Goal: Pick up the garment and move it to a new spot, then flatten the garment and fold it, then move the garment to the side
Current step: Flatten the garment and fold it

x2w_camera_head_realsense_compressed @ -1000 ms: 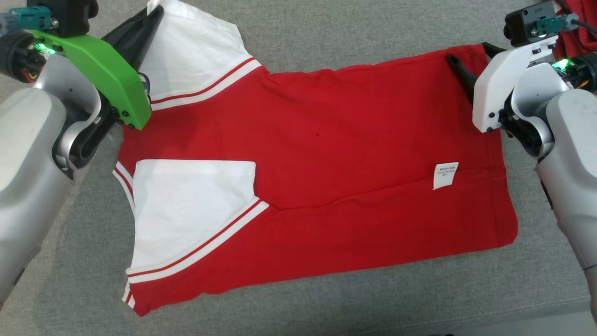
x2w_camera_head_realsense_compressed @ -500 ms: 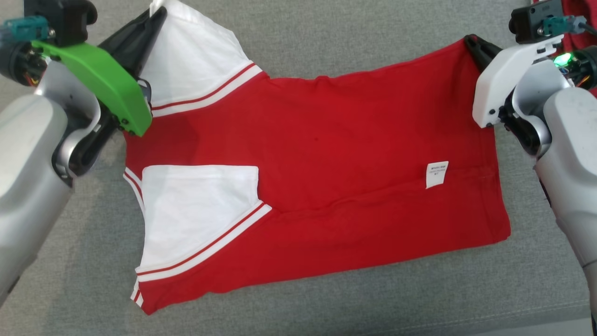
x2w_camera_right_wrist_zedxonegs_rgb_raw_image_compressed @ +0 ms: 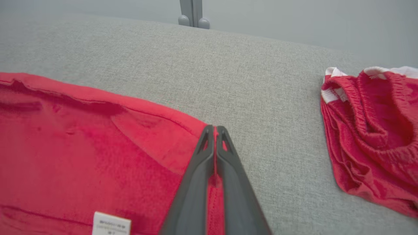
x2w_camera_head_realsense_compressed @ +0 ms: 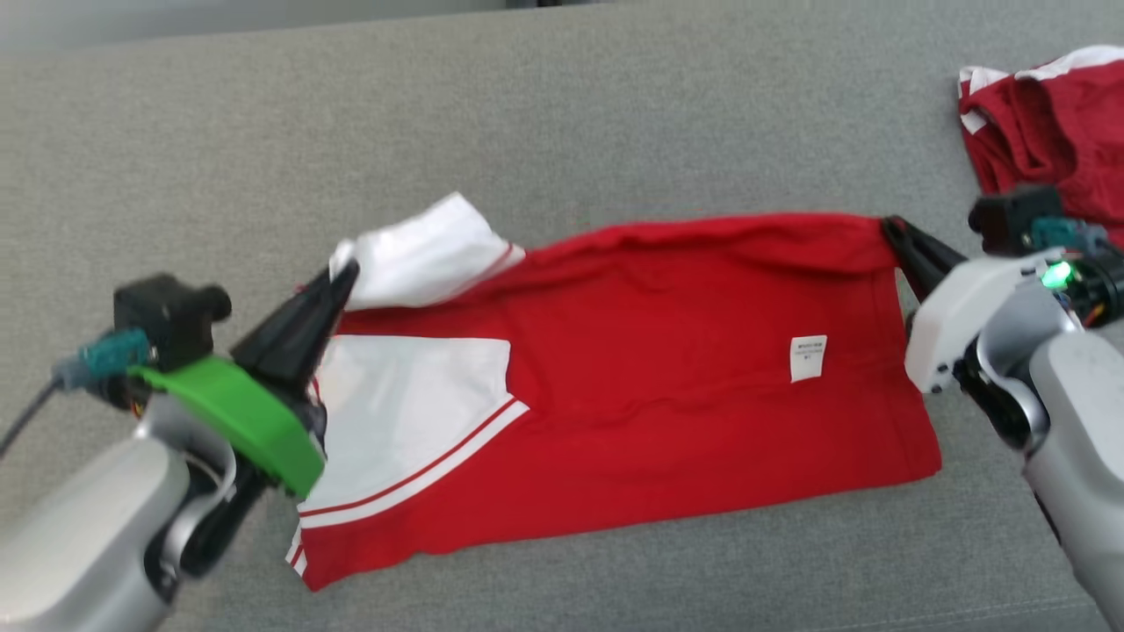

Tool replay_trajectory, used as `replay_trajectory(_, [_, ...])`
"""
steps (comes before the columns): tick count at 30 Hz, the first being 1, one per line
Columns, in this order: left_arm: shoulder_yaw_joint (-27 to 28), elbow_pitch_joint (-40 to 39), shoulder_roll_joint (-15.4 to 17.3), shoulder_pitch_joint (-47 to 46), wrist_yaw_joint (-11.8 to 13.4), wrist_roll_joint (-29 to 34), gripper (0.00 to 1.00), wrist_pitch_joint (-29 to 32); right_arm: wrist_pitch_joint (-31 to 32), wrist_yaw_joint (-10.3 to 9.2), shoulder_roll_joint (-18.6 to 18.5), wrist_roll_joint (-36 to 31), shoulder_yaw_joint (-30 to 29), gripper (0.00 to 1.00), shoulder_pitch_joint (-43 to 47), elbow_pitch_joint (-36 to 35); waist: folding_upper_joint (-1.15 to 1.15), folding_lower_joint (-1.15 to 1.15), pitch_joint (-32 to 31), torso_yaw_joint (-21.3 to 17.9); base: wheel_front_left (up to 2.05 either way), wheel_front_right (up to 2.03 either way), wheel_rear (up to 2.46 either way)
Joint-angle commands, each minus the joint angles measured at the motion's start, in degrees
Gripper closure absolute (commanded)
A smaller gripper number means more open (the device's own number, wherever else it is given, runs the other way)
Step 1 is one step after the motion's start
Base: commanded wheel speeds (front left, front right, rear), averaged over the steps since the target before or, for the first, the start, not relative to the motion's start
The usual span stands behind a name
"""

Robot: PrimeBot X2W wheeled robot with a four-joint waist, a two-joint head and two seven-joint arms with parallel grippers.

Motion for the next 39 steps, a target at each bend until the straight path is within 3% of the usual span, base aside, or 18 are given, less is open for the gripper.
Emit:
replay_trajectory(1, [0.0, -1.2, 0.9, 2.8, 1.0, -0.5, 1.00, -1.0, -0.3, -0.05, -0.2, 0.1, -0.9, 1.00, 2.7, -1.2, 0.00, 0.00, -2.7, 1.0, 0.00, 0.00, 0.00])
replay_trajectory(8, [-1.4, -5.2, 0.5, 12.4, 4.4, -2.4, 1.00, -4.1, 1.4, -0.05, 0.7, -1.3, -5.4, 1.00, 13.2, -7.8, 0.00, 0.00, -5.3, 1.8, 0.00, 0.00, 0.00])
replay_trajectory(17, [-1.4, -1.4, -1.6, 18.0, 4.3, -3.7, 1.00, -5.9, 3.8, -0.05, 3.5, -4.4, -9.9, 1.00, 21.4, -13.2, 0.00, 0.00, -6.4, 1.3, 0.00, 0.00, 0.00])
replay_trajectory(18, [-1.4, -0.8, -2.0, 18.4, 4.2, -3.6, 1.00, -6.0, 3.6, -0.05, 3.9, -4.9, -10.3, 0.96, 21.9, -13.4, 0.00, 0.00, -6.5, 1.3, 0.00, 0.00, 0.00])
replay_trajectory(19, [-1.3, -0.4, -2.3, 18.9, 4.1, -3.7, 1.00, -6.1, 3.4, -0.05, 4.2, -5.5, -10.8, 0.79, 22.3, -13.3, 0.00, 0.00, -6.6, 1.2, 0.00, 0.00, 0.00])
replay_trajectory(20, [-1.1, 0.2, -2.7, 19.3, 4.0, -3.8, 0.96, -6.3, 3.1, -0.05, 4.6, -6.3, -11.5, 0.55, 22.8, -13.2, 0.00, 0.00, -6.7, 1.2, 0.00, 0.00, 0.00])
replay_trajectory(21, [-0.8, 0.7, -2.9, 19.7, 4.0, -3.7, 0.64, -6.5, 2.7, -0.05, 5.1, -6.7, -12.1, 0.00, 23.2, -13.0, 0.00, 0.00, -6.8, 1.1, 0.00, 0.00, 0.00])
replay_trajectory(22, [-0.4, 1.1, -3.2, 20.1, 4.1, -3.3, 0.21, -6.5, 2.3, -0.05, 5.8, -7.0, -12.9, 0.00, 23.8, -12.9, 0.00, 0.00, -6.9, 1.1, 0.00, 0.00, 0.00])
replay_trajectory(23, [-0.1, 1.4, -3.6, 20.6, 4.2, -3.1, 0.00, -6.6, 2.0, -0.05, 6.3, -7.2, -13.5, 0.00, 24.2, -12.8, 0.00, 0.00, -7.0, 1.1, 0.00, 0.00, 0.00])
replay_trajectory(31, [8.7, 0.1, -7.3, 26.1, 5.8, 1.6, 0.00, -6.8, -0.4, -0.05, 9.8, -8.9, -18.7, 0.00, 27.4, -12.9, 0.00, 0.00, -8.6, 1.6, 0.00, 0.00, 0.00])
replay_trajectory(39, [18.3, -0.9, -12.8, 31.4, 5.5, 8.6, 0.00, -6.8, -1.3, -0.05, 12.2, -11.3, -22.3, 0.00, 26.8, -12.4, 0.00, 0.00, -9.5, 2.2, 0.00, 0.00, 0.00])
